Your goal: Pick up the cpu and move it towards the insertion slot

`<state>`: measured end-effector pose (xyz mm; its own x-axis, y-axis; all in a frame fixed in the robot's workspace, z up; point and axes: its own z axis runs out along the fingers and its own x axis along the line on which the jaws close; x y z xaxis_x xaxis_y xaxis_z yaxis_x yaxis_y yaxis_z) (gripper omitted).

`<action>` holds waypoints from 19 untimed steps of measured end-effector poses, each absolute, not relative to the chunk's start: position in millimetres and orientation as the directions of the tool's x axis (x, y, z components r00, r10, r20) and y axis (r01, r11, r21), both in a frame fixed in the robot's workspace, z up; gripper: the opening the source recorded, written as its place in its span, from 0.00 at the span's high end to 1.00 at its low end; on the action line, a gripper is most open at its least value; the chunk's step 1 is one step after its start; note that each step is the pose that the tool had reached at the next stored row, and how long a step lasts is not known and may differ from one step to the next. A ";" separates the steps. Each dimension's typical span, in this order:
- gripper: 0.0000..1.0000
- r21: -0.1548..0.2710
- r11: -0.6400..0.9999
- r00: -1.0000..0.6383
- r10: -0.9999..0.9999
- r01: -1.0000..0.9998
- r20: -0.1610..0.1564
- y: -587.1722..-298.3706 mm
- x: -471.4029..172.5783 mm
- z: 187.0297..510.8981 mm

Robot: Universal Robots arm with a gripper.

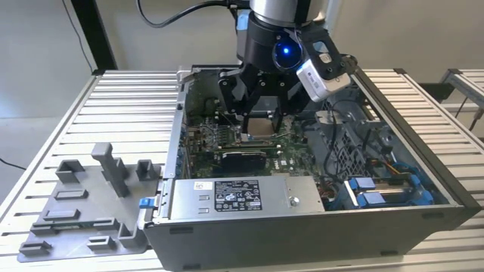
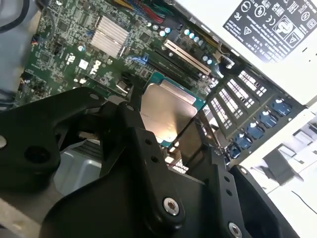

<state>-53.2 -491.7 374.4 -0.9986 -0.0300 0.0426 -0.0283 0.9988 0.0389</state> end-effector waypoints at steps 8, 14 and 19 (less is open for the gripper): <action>1.00 0.038 0.999 -0.999 -0.030 -0.028 0.043 -491.6 -53.1 374.4; 1.00 0.038 0.999 -0.999 -0.028 -0.027 0.043 -485.8 -53.4 374.3; 1.00 0.038 0.999 -0.999 -0.026 -0.024 0.043 -477.6 -54.3 374.2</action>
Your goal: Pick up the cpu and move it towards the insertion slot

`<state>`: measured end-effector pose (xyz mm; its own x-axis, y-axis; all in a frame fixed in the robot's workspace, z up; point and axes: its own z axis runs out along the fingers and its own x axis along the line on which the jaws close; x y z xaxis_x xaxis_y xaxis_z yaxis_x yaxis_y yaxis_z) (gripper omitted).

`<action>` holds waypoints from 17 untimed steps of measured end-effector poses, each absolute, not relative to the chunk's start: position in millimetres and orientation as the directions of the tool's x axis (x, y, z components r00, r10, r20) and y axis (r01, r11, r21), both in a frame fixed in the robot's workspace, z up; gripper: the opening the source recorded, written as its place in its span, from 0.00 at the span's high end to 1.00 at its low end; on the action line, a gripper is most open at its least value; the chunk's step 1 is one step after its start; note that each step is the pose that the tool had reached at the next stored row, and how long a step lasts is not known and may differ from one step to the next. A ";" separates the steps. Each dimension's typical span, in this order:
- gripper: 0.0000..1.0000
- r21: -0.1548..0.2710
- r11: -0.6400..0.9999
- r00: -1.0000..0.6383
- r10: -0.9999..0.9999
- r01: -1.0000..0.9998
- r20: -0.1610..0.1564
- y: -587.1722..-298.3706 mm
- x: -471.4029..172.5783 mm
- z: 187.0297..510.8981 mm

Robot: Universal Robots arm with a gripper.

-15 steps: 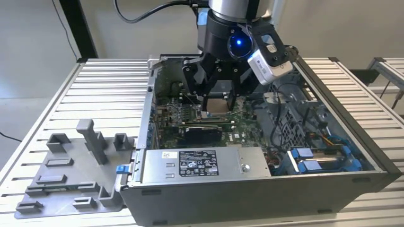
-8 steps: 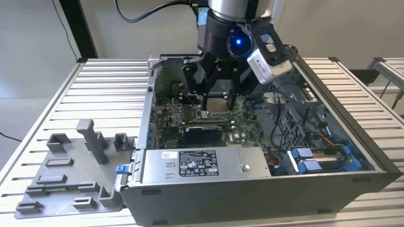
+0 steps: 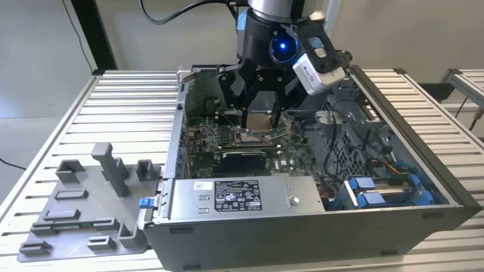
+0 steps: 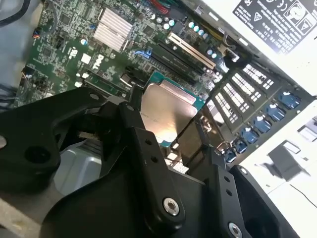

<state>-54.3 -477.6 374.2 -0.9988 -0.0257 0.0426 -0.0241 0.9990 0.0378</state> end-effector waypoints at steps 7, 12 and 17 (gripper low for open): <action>1.00 0.038 0.999 -0.999 -0.019 -0.018 0.043 -468.3 -55.6 373.9; 1.00 0.038 0.999 -0.999 -0.015 -0.013 0.043 -461.7 -56.2 373.8; 1.00 0.038 0.999 -0.999 -0.010 -0.009 0.043 -455.4 -56.7 373.6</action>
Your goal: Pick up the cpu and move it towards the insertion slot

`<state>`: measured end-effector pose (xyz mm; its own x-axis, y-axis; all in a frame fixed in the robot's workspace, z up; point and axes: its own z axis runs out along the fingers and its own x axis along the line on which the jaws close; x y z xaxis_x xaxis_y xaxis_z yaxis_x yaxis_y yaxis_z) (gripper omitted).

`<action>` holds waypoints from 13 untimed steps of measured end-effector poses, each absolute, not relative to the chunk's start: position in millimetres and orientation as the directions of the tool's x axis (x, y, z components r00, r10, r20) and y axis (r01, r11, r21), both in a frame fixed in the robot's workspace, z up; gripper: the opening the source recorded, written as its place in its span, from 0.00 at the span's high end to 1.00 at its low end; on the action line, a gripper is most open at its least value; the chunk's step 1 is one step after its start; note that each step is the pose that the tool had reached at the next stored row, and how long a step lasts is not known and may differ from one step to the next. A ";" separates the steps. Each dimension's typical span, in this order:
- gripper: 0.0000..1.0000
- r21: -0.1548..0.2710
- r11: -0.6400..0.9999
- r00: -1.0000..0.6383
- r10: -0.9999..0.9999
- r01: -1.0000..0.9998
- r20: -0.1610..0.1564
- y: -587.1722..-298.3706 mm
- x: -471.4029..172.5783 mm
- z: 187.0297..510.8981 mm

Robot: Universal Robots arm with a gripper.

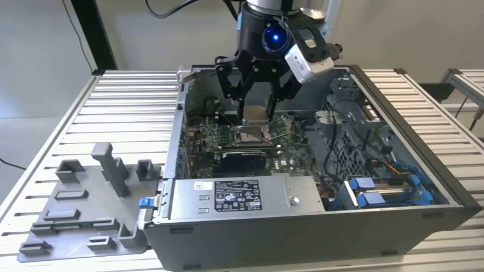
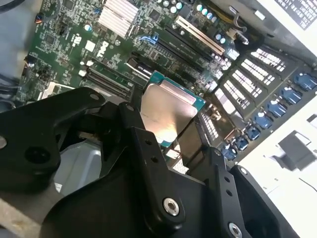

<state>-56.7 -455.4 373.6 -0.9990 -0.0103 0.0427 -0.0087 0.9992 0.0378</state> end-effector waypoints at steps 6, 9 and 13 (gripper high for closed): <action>1.00 0.038 0.999 -0.999 -0.006 -0.005 0.043 -448.6 -57.1 373.5; 1.00 0.038 0.999 -0.999 -0.005 -0.003 0.043 -445.1 -57.2 373.4; 1.00 0.038 0.999 -0.999 -0.002 -0.001 0.043 -440.6 -57.4 373.2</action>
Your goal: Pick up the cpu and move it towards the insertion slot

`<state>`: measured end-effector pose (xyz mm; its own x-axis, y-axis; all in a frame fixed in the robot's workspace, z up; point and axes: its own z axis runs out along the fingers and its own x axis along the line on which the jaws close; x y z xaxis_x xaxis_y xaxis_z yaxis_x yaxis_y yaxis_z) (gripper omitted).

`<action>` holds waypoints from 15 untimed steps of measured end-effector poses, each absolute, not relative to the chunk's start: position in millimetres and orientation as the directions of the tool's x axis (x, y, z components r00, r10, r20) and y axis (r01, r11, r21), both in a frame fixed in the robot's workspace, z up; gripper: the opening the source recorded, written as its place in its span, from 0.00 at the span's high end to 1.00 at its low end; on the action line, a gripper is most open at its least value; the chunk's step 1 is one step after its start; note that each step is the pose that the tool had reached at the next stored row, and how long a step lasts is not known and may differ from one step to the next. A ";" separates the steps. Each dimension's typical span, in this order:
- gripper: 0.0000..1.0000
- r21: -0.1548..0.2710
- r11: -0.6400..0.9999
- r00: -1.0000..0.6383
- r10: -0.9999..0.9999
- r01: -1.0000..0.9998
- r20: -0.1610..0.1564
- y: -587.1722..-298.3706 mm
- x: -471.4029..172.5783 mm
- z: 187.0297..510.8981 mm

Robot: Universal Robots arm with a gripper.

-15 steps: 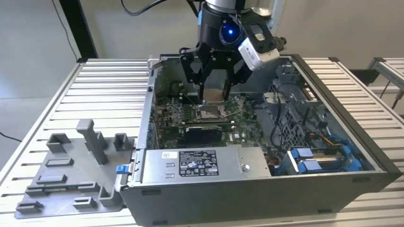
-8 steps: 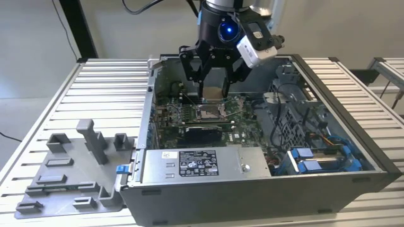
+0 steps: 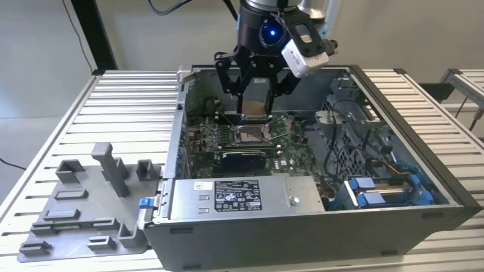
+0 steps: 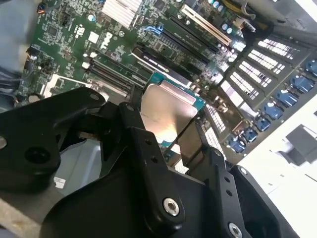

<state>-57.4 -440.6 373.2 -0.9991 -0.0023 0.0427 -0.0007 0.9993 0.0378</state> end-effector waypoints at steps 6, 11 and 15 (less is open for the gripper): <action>1.00 0.038 0.999 -0.999 0.001 0.002 0.043 -433.6 -57.7 372.9; 1.00 0.038 0.999 -0.999 0.003 0.005 0.043 -427.3 -57.9 372.6; 1.00 0.038 0.999 -0.999 0.006 0.007 0.043 -420.7 -58.1 372.2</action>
